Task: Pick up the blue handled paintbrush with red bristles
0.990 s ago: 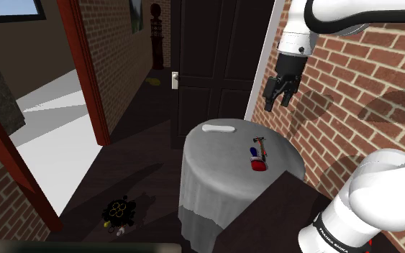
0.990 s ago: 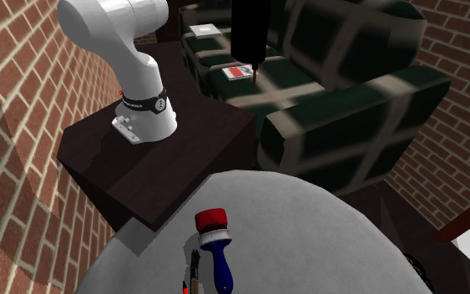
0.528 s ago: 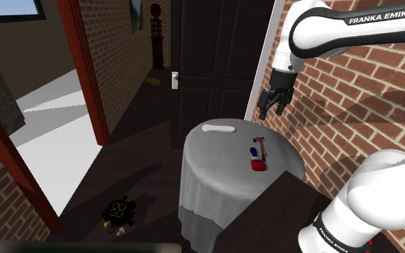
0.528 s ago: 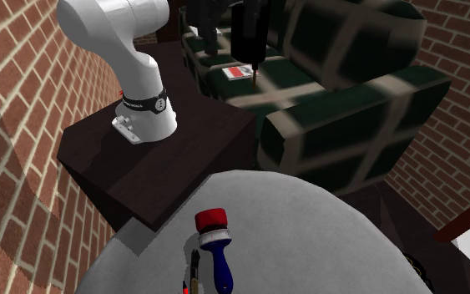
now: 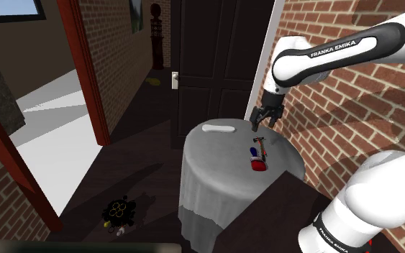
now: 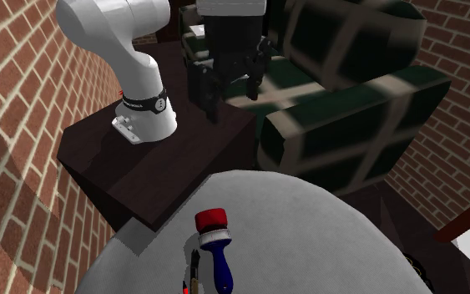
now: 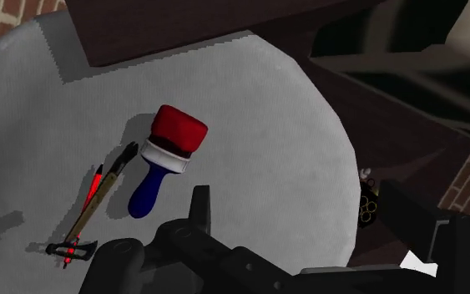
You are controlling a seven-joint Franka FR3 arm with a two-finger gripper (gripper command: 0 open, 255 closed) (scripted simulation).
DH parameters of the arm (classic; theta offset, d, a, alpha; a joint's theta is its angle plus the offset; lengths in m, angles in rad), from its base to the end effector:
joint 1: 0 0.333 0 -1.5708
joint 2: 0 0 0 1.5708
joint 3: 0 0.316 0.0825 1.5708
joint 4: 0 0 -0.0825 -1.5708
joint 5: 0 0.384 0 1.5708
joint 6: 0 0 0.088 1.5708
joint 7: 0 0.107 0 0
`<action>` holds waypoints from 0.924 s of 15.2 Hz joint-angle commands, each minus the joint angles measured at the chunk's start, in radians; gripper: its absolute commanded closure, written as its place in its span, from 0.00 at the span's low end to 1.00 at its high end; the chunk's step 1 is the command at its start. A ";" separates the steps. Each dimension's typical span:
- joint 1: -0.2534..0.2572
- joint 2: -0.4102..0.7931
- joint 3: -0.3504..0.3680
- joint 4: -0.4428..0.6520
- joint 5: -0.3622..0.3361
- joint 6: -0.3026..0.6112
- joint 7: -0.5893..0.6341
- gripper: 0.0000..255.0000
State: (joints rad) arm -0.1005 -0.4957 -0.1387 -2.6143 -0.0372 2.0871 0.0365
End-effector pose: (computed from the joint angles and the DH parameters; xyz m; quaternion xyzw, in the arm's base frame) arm 0.3671 -0.0902 0.4091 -0.9926 0.1192 0.0158 0.0184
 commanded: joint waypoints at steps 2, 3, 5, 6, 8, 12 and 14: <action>-0.022 0.090 -0.032 -0.015 -0.009 0.113 -0.014 0.00; -0.027 0.124 -0.042 -0.016 -0.009 0.150 -0.018 0.00; -0.036 0.195 -0.062 -0.013 -0.006 0.222 -0.027 0.00; -0.040 0.232 -0.071 -0.010 -0.002 0.257 -0.033 0.00; -0.047 0.309 -0.091 0.001 0.011 0.325 -0.047 0.00; -0.059 0.469 -0.124 0.038 0.064 0.451 -0.092 0.00; -0.067 0.552 -0.134 0.066 0.107 0.506 -0.125 0.00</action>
State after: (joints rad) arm -0.1638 0.0190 -0.2672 -2.5567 0.0504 2.5627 -0.0747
